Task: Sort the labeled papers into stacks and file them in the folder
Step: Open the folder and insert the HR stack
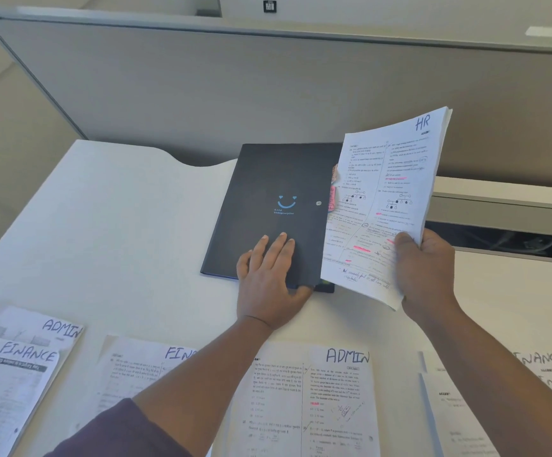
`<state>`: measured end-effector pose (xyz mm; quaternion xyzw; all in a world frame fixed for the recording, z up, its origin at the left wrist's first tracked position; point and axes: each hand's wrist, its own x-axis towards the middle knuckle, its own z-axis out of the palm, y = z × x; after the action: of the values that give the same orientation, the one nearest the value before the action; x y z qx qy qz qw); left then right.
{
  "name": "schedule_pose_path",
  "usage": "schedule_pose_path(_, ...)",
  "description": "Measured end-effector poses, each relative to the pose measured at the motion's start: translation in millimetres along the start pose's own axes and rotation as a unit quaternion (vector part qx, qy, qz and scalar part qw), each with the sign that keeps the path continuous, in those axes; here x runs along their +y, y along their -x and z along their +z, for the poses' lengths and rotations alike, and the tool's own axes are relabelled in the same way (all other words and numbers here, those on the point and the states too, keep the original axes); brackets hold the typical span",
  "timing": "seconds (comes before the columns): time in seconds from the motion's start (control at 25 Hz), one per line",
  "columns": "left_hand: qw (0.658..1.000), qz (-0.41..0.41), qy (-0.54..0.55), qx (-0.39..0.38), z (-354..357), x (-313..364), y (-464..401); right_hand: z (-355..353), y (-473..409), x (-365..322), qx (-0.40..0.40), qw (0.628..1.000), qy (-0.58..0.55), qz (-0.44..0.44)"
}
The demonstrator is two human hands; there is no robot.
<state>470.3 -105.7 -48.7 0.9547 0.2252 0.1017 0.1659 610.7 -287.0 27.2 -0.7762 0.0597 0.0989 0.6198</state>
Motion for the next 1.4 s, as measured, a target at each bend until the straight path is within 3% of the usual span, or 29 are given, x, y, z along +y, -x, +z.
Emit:
schedule_pose_path(0.4, 0.998, -0.026, -0.008, -0.052, -3, 2, -3, -7, -1, -2, -0.011, 1.0, 0.019, -0.02)
schedule_pose_path(0.92, 0.997, -0.035, -0.012, -0.065, -3, 2, -4, -16, -11, -9, -0.03, 0.999, -0.007, 0.045)
schedule_pose_path(1.4, 0.998, -0.04, 0.003, -0.048, 0, 1, -5, -29, -17, -2, -0.015, 0.997, 0.076, -0.016)
